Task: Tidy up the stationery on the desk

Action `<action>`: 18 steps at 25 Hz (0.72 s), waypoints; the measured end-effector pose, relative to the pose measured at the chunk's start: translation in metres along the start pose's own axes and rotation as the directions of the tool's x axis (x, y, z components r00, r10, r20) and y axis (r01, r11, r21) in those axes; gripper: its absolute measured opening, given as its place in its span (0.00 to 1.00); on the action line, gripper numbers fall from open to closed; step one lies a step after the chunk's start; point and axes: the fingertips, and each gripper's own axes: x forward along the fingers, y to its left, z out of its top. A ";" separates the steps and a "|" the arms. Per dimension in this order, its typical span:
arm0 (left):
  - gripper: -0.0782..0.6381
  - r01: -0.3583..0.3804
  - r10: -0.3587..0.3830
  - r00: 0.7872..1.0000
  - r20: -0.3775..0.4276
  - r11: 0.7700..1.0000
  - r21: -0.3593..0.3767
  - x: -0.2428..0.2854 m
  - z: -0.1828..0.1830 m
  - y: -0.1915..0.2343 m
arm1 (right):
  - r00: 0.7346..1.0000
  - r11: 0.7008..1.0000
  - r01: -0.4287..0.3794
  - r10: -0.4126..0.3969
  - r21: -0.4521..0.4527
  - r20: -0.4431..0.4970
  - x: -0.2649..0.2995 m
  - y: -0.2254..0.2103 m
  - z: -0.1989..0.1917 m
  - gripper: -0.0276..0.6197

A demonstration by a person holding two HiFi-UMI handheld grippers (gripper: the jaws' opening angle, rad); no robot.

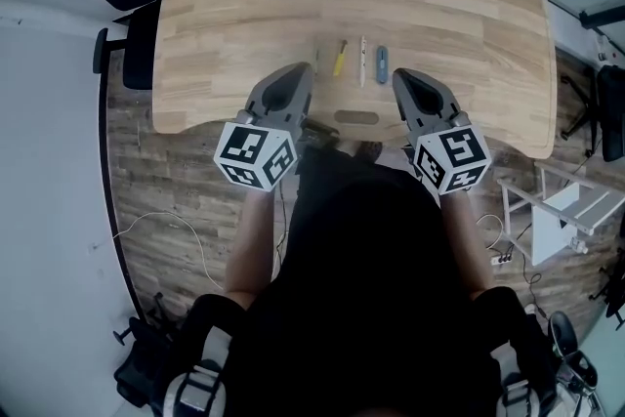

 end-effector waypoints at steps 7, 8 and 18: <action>0.17 0.011 -0.011 1.000 -0.008 1.000 0.009 -0.002 0.001 -0.006 | 1.000 1.000 0.012 -0.012 0.005 0.020 -0.008 0.003 0.003 0.07; 0.17 0.011 -0.011 1.000 -0.010 1.000 0.009 -0.003 0.001 -0.006 | 1.000 1.000 0.012 -0.012 0.003 0.018 -0.010 0.005 0.002 0.07; 0.17 0.015 -0.015 0.999 -0.035 1.000 0.017 -0.003 -0.008 -0.011 | 1.000 1.000 0.017 -0.017 0.004 -0.009 -0.015 0.008 -0.008 0.07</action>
